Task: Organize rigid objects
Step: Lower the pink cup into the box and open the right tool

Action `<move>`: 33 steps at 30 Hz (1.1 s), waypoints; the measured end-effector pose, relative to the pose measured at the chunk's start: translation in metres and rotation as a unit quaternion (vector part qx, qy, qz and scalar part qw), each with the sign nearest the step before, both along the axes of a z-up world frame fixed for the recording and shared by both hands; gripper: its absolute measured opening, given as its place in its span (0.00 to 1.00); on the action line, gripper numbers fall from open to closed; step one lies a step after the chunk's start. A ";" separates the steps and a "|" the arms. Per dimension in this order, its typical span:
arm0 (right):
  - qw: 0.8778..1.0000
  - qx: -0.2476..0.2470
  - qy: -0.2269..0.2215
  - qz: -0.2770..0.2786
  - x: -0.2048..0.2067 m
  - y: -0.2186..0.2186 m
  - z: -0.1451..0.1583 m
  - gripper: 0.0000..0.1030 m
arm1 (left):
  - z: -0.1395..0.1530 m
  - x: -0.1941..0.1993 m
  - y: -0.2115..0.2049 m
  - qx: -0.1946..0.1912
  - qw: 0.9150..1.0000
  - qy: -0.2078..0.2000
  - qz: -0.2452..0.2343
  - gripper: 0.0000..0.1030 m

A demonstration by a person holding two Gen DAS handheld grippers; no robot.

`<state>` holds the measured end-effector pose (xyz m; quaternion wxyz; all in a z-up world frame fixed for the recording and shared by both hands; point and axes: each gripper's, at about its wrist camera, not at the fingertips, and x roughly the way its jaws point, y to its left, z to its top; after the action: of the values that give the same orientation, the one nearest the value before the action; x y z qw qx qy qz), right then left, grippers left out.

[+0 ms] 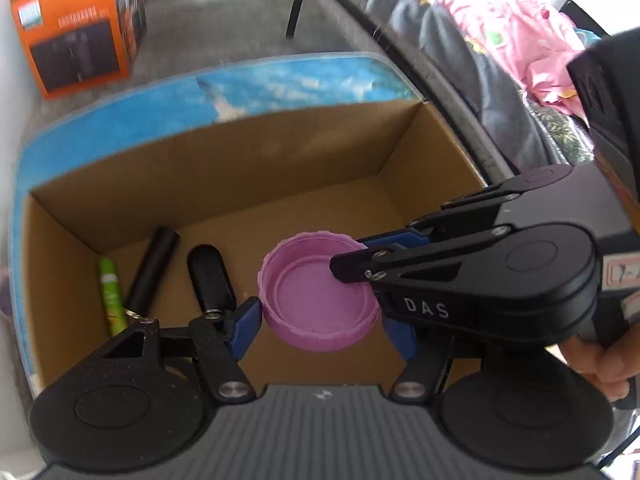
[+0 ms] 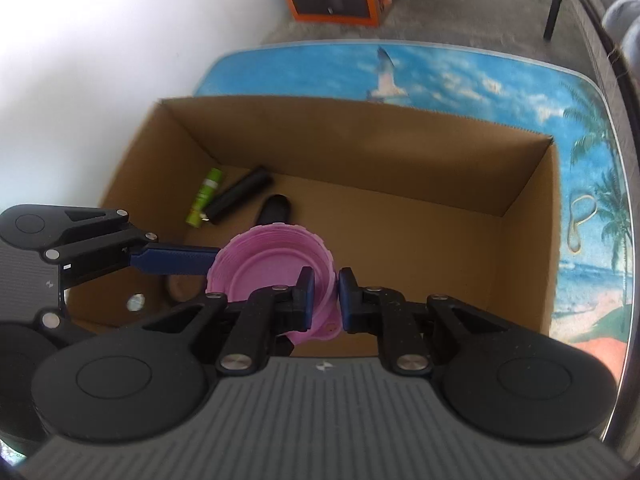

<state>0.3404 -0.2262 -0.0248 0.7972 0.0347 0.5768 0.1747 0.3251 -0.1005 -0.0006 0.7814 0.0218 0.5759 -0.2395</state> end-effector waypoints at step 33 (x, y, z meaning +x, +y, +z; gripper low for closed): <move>0.987 0.148 0.036 -0.053 0.048 0.000 -0.025 0.40 | -0.003 0.020 0.067 0.030 0.991 0.016 0.133 0.69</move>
<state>0.3888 -0.2262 -0.0494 0.7700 0.1890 0.5705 0.2145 0.3454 -0.0337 -0.0034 0.7960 -0.0350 0.5930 -0.1162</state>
